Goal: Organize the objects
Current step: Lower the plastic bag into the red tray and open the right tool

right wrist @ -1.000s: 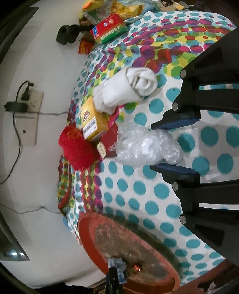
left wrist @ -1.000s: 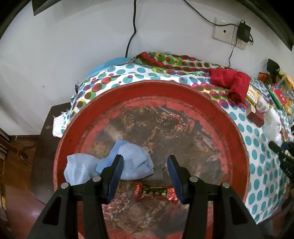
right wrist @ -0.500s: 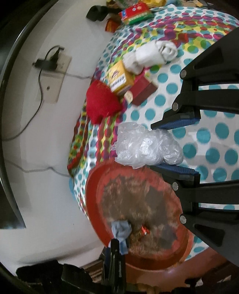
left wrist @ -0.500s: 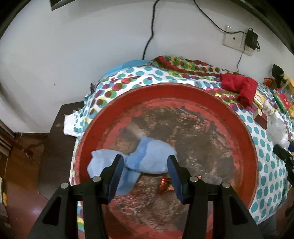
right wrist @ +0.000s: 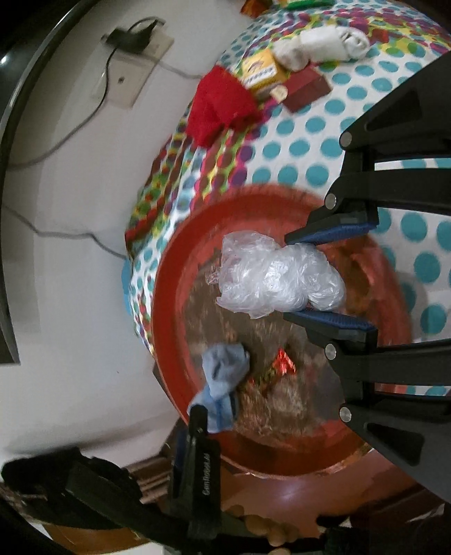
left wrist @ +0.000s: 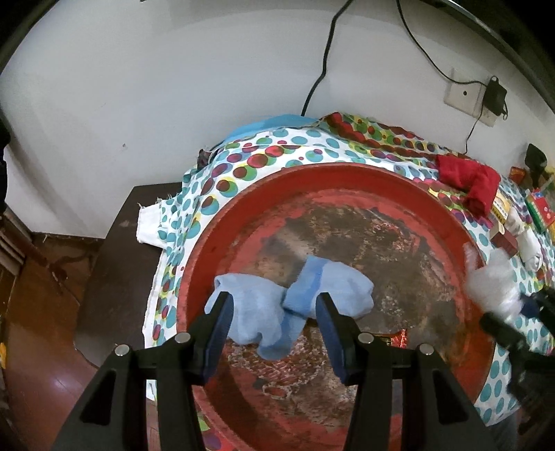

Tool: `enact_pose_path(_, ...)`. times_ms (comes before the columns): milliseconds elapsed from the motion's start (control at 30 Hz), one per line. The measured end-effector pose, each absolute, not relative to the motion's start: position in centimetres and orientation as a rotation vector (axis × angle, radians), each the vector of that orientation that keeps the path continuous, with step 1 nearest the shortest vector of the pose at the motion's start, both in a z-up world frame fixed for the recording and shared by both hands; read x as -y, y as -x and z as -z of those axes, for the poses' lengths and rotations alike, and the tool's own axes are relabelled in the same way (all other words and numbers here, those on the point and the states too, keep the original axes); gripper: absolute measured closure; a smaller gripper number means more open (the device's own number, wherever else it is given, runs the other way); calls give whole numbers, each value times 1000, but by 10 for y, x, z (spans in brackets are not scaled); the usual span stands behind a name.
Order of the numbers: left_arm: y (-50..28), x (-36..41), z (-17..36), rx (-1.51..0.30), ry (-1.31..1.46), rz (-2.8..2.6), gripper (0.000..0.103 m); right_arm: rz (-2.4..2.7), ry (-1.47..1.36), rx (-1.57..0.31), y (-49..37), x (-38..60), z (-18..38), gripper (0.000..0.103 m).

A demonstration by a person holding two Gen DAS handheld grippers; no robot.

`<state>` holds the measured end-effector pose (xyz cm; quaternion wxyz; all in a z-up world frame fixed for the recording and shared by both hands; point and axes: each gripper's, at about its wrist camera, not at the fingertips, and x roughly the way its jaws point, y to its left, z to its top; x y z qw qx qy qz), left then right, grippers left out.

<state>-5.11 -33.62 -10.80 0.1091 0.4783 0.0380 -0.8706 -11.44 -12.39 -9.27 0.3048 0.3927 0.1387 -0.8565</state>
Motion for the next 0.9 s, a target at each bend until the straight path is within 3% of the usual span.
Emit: enact_pose_path(900,50,345,115,-132,-1436,2548,52,2175,-1143,-423,131,185,120,67)
